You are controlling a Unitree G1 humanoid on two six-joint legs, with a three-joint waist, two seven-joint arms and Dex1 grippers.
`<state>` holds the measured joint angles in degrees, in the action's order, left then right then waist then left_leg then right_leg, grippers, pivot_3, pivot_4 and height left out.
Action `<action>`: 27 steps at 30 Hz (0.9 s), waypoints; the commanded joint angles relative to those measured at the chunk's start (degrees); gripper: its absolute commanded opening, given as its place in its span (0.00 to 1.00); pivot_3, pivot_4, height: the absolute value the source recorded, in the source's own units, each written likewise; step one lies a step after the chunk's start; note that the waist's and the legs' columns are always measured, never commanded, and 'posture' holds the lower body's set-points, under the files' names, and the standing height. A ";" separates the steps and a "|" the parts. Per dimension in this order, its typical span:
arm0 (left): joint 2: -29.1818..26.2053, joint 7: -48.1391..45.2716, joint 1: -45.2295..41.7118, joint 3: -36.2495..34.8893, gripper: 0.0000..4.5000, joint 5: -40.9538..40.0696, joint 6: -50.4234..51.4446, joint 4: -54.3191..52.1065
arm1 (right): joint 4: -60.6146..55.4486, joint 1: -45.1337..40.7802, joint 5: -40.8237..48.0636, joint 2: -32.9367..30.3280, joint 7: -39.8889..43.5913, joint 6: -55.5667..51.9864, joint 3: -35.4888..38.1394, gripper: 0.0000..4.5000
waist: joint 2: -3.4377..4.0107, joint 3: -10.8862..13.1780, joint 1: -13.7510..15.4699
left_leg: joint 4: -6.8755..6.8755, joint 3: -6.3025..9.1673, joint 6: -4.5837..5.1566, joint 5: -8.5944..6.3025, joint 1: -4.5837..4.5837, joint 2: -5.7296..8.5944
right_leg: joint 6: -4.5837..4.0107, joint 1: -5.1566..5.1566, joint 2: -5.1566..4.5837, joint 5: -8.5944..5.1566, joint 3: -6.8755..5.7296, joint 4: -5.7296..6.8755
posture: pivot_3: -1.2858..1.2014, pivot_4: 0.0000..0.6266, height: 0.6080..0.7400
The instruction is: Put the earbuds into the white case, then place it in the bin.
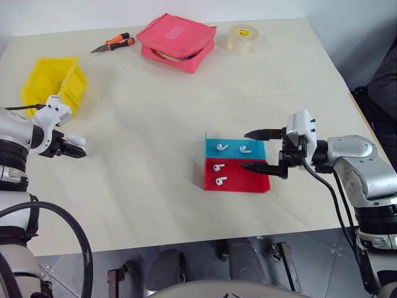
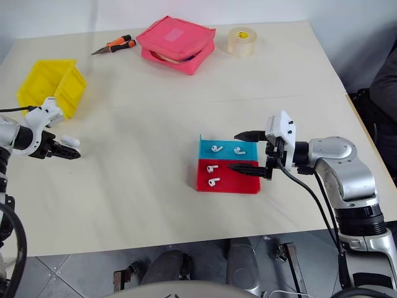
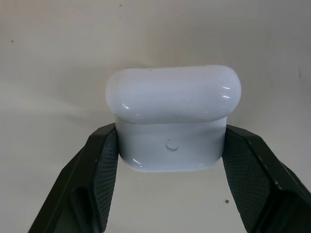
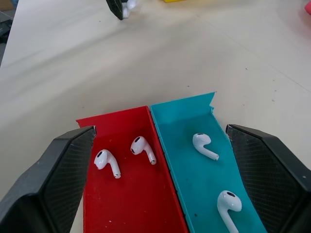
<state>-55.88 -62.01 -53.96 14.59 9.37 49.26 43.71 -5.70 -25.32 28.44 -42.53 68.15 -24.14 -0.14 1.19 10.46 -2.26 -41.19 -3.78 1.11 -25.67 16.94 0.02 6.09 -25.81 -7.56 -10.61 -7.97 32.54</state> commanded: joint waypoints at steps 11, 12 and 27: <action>19.13 -0.80 21.59 -23.01 0.62 -25.44 -37.70 -35.27 | -6.70 1.61 0.37 -5.73 -1.38 -1.47 4.99 1.00 | -0.35 0.16 3.02 | -0.91 0.28 0.10 -0.06 0.83 0.10 | 0.02 -0.71 -0.28 0.10 -0.23 0.29 | 0.52 0.24 1.00; 20.82 -1.80 22.22 -22.62 0.62 -26.68 -40.14 -35.67 | -8.05 2.05 -0.12 -7.16 -1.48 -2.23 4.95 1.00 | -0.35 0.16 3.05 | -0.89 0.25 0.10 -0.06 0.80 0.09 | 0.00 -0.70 -0.27 0.10 -0.23 0.29 | 0.52 0.24 1.00; 34.63 -18.89 25.63 -19.19 0.62 -41.18 -54.21 -35.72 | -29.09 11.22 -1.07 -20.86 -10.42 -22.20 4.57 1.00 | -0.41 0.13 3.62 | -0.88 0.17 0.14 -0.08 0.79 0.05 | -0.06 -0.62 -0.18 0.28 -0.19 0.04 | 0.52 0.24 1.00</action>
<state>-21.28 -78.70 -29.23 -5.43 -30.40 -3.48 9.35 -31.16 -14.51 27.04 -62.36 59.13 -44.60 2.98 0.79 10.59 1.37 -42.07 -3.61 1.25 -25.75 17.72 0.07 6.03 -26.43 -7.73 -10.32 -8.16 32.56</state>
